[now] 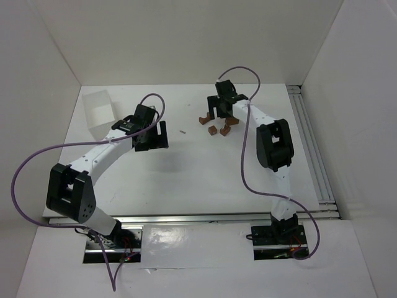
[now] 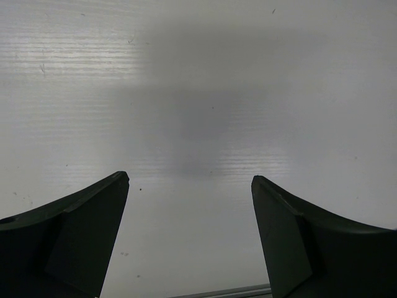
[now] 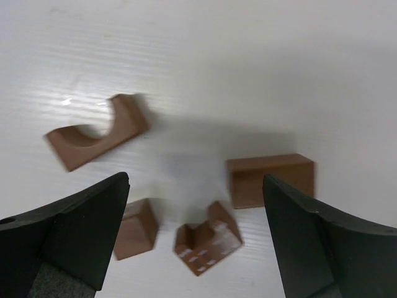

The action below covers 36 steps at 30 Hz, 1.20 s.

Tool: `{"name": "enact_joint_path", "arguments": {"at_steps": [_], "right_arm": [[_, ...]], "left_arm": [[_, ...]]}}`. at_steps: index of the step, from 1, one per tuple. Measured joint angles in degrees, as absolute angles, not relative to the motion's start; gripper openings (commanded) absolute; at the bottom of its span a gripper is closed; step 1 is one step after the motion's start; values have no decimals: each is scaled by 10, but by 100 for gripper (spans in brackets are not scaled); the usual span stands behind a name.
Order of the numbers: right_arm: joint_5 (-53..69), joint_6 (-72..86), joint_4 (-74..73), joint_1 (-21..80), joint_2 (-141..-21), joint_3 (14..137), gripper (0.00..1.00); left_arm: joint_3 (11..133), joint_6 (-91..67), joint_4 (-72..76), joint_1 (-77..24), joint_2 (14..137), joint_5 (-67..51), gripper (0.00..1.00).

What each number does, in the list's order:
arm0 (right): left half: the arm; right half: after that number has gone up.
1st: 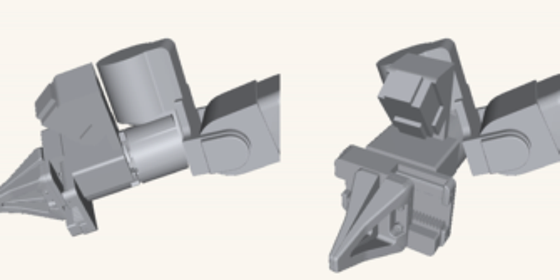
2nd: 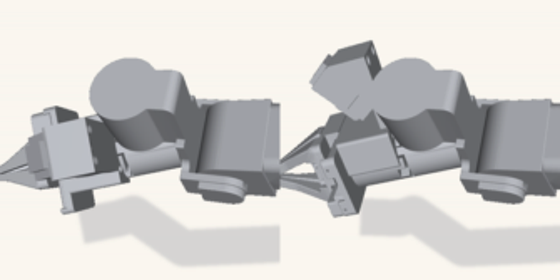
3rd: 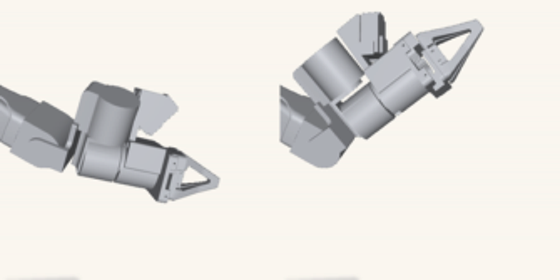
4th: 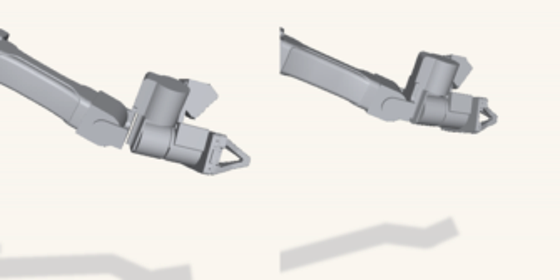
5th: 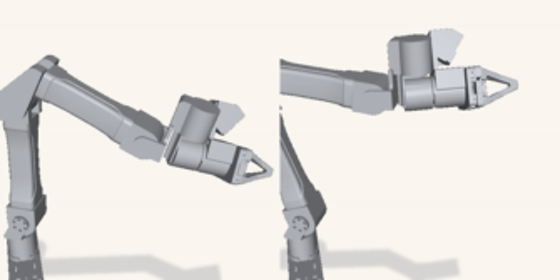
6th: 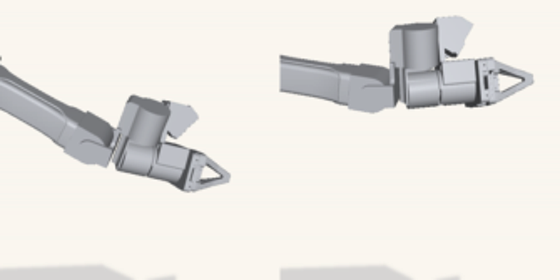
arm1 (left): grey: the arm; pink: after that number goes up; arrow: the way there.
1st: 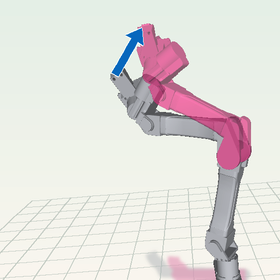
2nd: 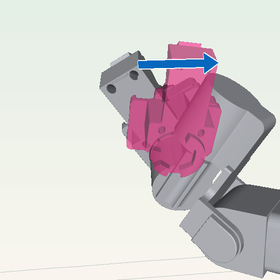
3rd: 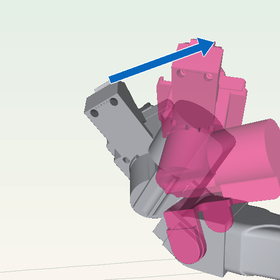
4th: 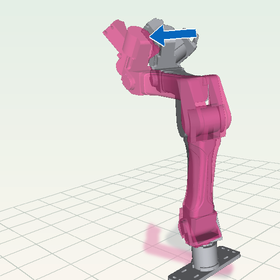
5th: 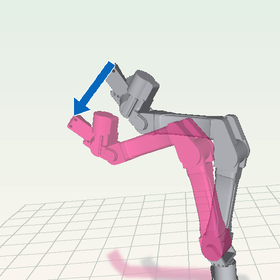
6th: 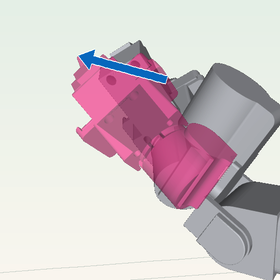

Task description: Build the wood block tower

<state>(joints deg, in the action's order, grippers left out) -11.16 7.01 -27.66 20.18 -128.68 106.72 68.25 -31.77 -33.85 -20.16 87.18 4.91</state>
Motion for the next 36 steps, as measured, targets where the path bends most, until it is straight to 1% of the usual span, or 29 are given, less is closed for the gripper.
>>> {"name": "enact_joint_path", "arguments": {"at_steps": [1,8,14,18,23,26,31,36], "right_arm": [[-106,62,-268,212,-1287,1067,97],[-73,9,-218,267,-1287,1034,97],[-51,-25,-184,261,-1290,1035,96],[-49,-38,-183,258,-1324,1074,96],[-50,-45,-183,257,-1333,1077,95],[-58,-42,-164,254,-1313,1038,95],[-93,-21,-138,247,-1258,938,96],[-148,0,-120,230,-1235,922,96]], "left_arm": [[682,-318,-340,-202,872,52,93],[682,-318,-349,-202,868,70,94],[681,-318,-350,-199,855,78,94],[679,-318,-351,-195,852,82,94],[677,-318,-355,-192,852,84,94],[677,-318,-356,-192,851,86,94],[677,-318,-357,-192,851,87,94],[677,-318,-357,-192,851,87,94]]}}
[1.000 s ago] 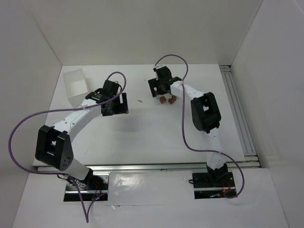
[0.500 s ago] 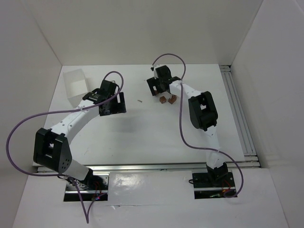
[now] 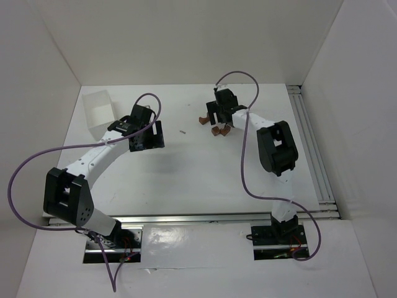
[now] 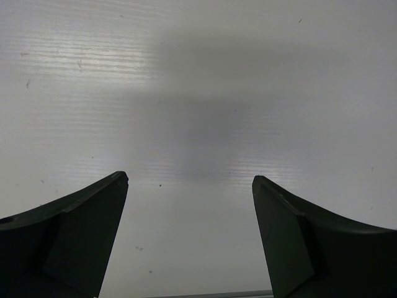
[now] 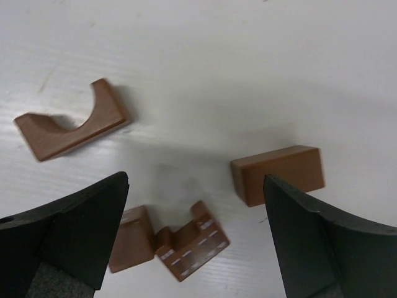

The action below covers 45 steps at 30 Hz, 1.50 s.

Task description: Build the wood block tower

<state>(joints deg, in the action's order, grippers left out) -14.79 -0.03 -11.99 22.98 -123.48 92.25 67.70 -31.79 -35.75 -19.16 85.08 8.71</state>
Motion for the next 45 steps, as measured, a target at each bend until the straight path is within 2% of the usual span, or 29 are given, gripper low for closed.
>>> {"name": "enact_joint_path", "arguments": {"at_steps": [12,17,20,25,31,36,45], "right_arm": [[-204,21,-118,194,-1235,924,97],[-181,19,-118,165,-1242,926,89],[-161,18,-119,151,-1248,929,87],[-127,13,-121,138,-1270,948,75],[-100,10,-127,138,-1281,956,71],[-101,13,-132,138,-1281,957,48],[-154,90,-220,139,-1251,983,49]], "left_arm": [[677,-318,-358,-192,851,87,94],[677,-317,-358,-192,851,87,94],[677,-317,-358,-192,851,87,94],[677,-317,-358,-192,851,87,93],[677,-317,-358,-192,853,87,93],[677,-317,-358,-192,854,87,93],[682,-317,-361,-192,854,87,93]]}}
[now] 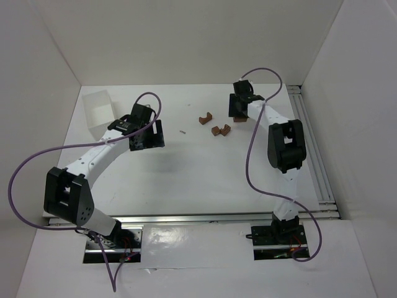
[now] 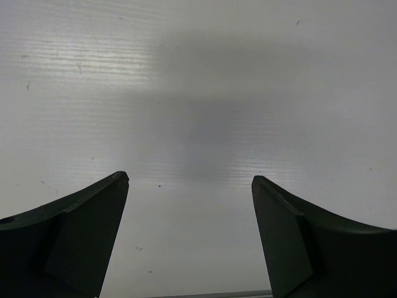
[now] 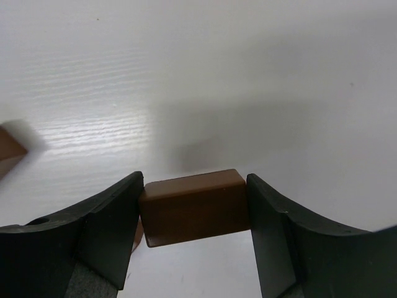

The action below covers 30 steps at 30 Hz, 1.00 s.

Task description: Build the wood block tower

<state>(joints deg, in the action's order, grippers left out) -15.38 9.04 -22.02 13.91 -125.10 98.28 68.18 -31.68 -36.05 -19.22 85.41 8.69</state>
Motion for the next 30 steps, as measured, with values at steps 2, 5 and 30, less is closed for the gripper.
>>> {"name": "enact_joint_path", "arguments": {"at_steps": [2,5,30], "right_arm": [[-160,125,-247,141,-1220,983,49],[-169,184,-267,157,-1154,967,49],[-257,406,-307,413,-1172,833,55]], "left_arm": [[688,-316,-362,-192,854,87,93],[695,-315,-362,-192,854,87,93],[708,-286,-374,-180,855,88,94]]}}
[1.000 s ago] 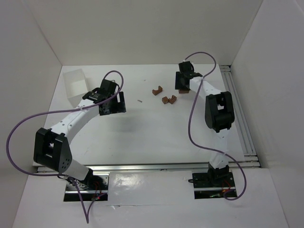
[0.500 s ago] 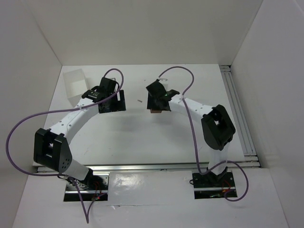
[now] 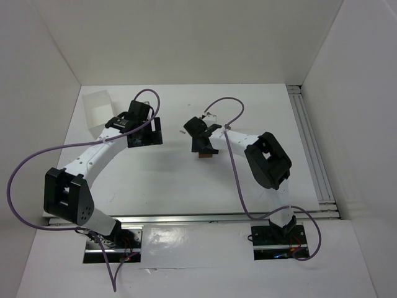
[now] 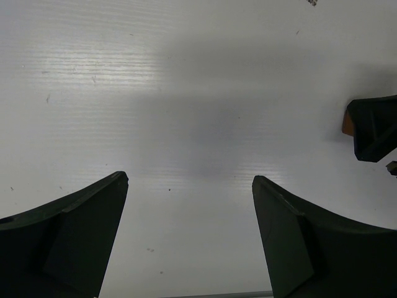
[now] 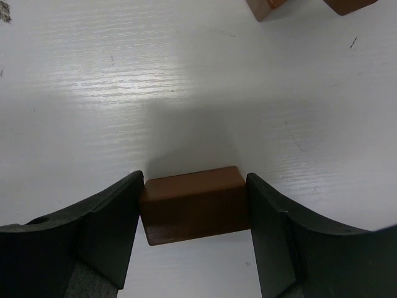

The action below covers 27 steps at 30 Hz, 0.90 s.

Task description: Build the wood block tower

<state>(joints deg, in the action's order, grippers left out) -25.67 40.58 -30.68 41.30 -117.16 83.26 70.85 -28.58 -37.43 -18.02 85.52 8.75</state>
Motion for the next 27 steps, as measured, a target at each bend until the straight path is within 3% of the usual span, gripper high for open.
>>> {"name": "enact_joint_path", "arguments": {"at_steps": [2,7,11,18,22,27], "right_arm": [[-260,406,-307,415,-1172,833,55],[-265,403,-310,420,-1176,839,82],[-266,385,-320,422,-1176,861,91],[-272,321,-327,403,-1175,978,93],[-267,279,-326,356,-1175,1027,88],[-218,212,-348,285,-1216,1120,90]], "left_arm": [[708,-286,-374,-180,855,88,94],[708,-286,-374,-180,855,88,94],[708,-286,-374,-178,855,88,94],[708,-286,-374,-176,855,92,94],[708,-286,-375,-174,855,97,96],[709,-286,-376,-167,855,111,96]]}}
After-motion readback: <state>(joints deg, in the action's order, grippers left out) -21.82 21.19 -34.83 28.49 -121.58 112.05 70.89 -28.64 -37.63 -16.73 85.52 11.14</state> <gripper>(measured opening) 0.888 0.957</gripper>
